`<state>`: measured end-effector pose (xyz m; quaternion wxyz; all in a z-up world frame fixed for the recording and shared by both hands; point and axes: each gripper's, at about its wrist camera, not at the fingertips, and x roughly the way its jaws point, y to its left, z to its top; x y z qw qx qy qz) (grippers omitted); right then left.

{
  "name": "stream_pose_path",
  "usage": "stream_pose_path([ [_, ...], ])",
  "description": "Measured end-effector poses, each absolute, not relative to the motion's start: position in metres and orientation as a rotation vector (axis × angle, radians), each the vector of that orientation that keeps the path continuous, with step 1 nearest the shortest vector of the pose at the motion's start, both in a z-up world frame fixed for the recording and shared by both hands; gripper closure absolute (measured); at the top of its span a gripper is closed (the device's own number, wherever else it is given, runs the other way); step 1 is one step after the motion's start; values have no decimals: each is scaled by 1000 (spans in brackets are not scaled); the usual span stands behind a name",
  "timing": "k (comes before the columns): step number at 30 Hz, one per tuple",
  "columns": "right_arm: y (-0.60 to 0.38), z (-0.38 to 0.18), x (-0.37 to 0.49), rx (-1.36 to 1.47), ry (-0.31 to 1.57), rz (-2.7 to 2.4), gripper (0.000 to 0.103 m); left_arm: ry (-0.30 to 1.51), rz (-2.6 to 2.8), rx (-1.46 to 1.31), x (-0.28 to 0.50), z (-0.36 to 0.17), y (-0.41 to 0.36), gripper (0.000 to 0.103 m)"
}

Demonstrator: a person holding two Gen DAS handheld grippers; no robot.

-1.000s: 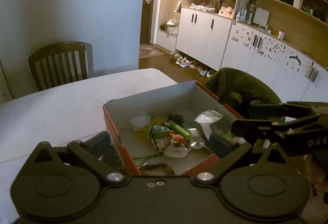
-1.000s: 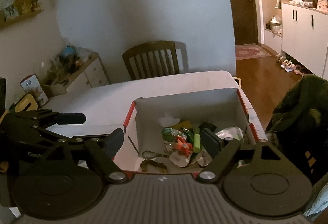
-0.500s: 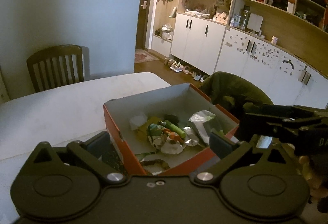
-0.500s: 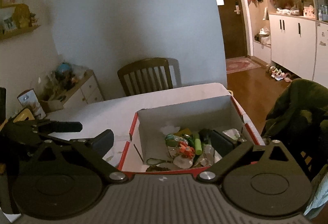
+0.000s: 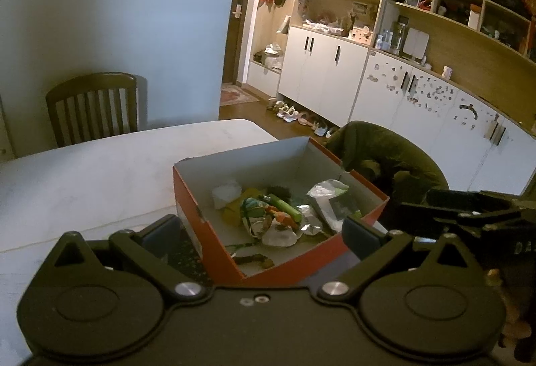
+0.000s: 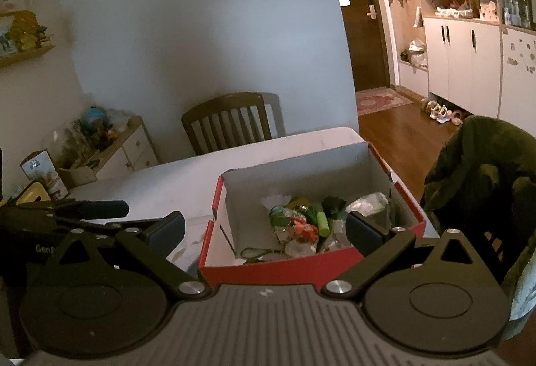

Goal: Organize objects

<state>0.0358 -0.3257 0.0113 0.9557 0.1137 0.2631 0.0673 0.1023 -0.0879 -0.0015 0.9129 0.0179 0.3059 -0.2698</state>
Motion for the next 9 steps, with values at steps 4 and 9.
stream_pose_path([
  [4, -325, 10, 32, 241, 544, 134, 0, 629, -555, 35, 101, -1, -88, 0],
  [9, -324, 10, 29, 252, 551, 132, 0, 632, -556, 33, 100, -2, -87, 0],
])
